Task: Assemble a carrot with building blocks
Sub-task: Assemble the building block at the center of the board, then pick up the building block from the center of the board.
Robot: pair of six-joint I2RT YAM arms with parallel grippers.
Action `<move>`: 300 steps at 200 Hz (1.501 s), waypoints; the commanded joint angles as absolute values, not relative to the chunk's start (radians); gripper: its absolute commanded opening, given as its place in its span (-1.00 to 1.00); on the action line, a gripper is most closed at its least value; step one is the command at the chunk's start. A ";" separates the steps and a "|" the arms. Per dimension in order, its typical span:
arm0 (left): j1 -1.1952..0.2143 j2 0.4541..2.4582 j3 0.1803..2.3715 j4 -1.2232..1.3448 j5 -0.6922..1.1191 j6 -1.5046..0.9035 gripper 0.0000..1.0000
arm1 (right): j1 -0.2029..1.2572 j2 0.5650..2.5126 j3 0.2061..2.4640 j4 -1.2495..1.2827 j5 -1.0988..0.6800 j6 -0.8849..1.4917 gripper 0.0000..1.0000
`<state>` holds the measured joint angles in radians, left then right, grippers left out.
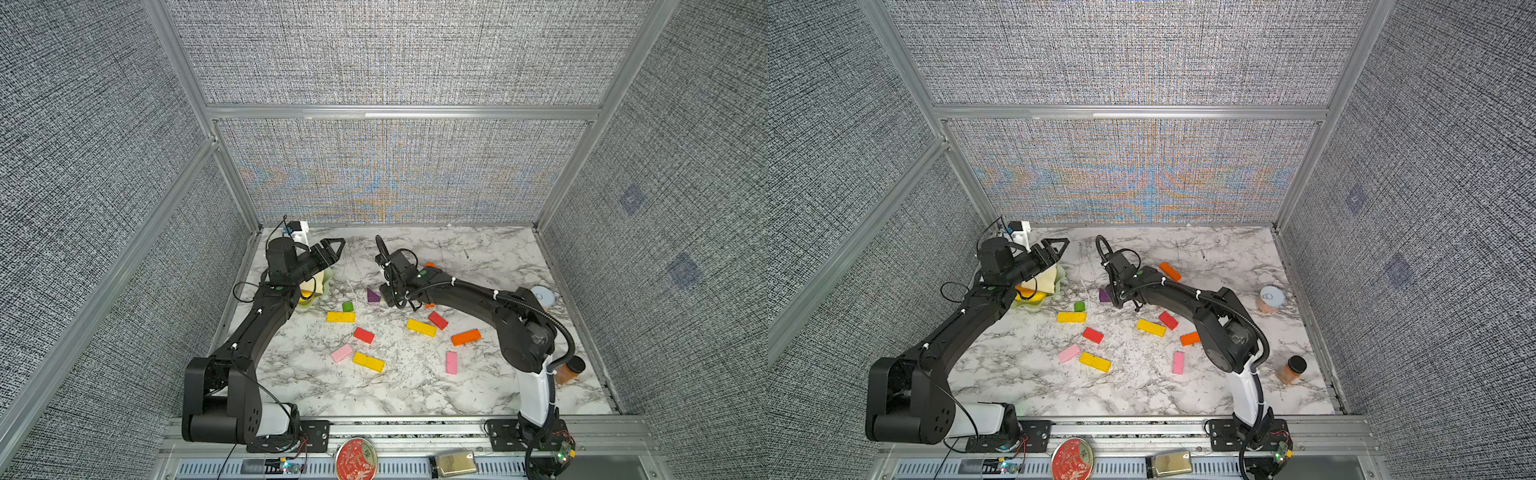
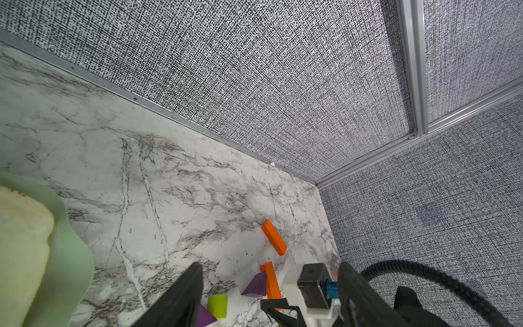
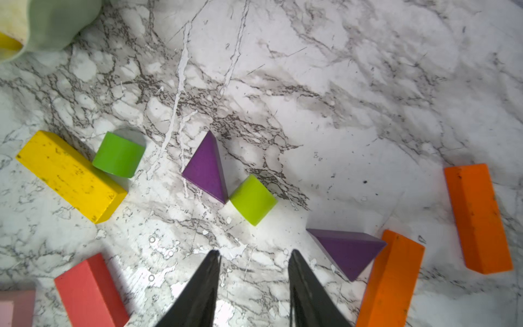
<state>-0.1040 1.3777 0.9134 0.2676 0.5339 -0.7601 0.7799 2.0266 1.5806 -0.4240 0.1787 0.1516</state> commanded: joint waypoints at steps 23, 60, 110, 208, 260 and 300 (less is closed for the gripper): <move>-0.104 1.382 0.911 0.299 0.551 -0.767 0.52 | 0.720 2.034 1.581 -0.515 0.260 0.262 0.08; -0.105 1.384 0.910 0.301 0.555 -0.773 0.52 | 0.667 2.033 1.555 -0.512 0.152 0.247 0.20; -0.105 1.380 0.910 0.299 0.556 -0.770 0.52 | 0.614 2.087 1.594 -0.517 0.046 0.265 0.22; -0.104 1.379 0.910 0.298 0.555 -0.772 0.52 | 0.616 2.169 1.648 -0.533 0.034 0.307 0.27; -0.106 1.382 0.910 0.301 0.559 -0.775 0.52 | 0.632 2.209 1.699 -0.580 0.130 0.310 0.32; -0.105 1.377 0.910 0.302 0.558 -0.775 0.52 | 0.641 2.228 1.713 -0.602 0.183 0.310 0.30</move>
<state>-0.1043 1.3804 0.9092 0.2752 0.5491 -0.7784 0.6350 2.2265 1.7073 -0.5644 0.1318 0.2996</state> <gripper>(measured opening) 0.760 0.660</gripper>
